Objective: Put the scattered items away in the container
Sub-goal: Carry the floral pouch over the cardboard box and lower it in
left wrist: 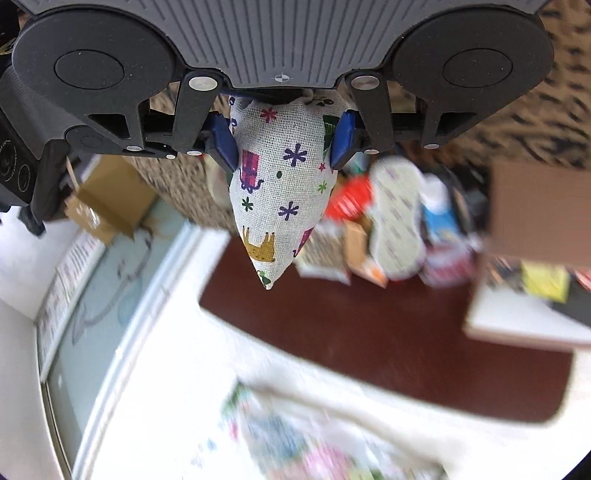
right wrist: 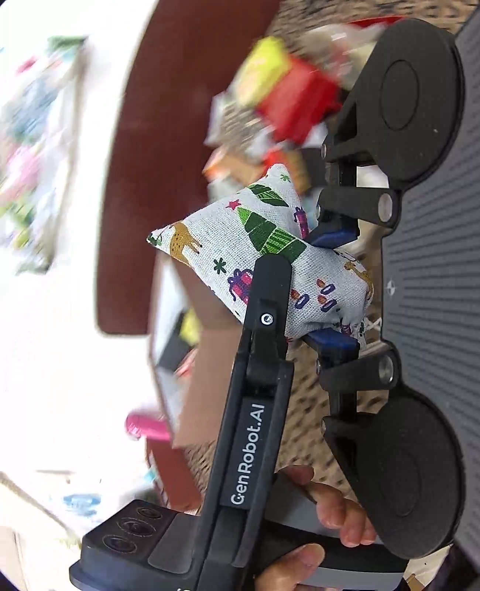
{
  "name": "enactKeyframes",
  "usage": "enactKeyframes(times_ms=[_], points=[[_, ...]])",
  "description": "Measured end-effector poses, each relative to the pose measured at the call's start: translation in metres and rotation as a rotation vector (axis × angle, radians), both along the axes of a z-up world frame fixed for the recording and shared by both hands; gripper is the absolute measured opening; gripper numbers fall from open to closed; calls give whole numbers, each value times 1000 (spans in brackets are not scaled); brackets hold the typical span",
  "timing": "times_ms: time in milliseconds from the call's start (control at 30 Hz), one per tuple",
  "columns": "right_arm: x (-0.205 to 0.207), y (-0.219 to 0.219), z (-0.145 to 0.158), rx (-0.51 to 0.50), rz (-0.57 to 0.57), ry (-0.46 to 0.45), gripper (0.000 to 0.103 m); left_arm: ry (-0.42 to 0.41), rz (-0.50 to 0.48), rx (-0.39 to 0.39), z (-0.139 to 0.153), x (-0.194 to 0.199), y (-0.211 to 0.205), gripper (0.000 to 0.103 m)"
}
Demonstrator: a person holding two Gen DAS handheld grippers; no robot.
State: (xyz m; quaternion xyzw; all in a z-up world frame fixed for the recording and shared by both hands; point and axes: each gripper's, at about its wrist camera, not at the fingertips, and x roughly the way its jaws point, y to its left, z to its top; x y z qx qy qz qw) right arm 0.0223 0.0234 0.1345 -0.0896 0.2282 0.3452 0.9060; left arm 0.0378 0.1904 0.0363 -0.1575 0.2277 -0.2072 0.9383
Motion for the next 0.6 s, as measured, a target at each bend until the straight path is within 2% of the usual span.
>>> enactKeyframes(times_ms=[200, 300, 367, 467, 600], points=[[25, 63, 52, 16, 96, -100, 50, -103, 118, 33, 57, 7, 54, 57], [45, 93, 78, 36, 123, -134, 50, -162, 167, 69, 86, 20, 79, 57], [63, 114, 94, 51, 134, -145, 50, -186, 197, 66, 101, 33, 97, 58], [93, 140, 113, 74, 148, -156, 51, -213, 236, 48, 116, 59, 125, 60], [130, 172, 119, 56, 151, -169, 51, -221, 264, 39, 122, 93, 150, 68]])
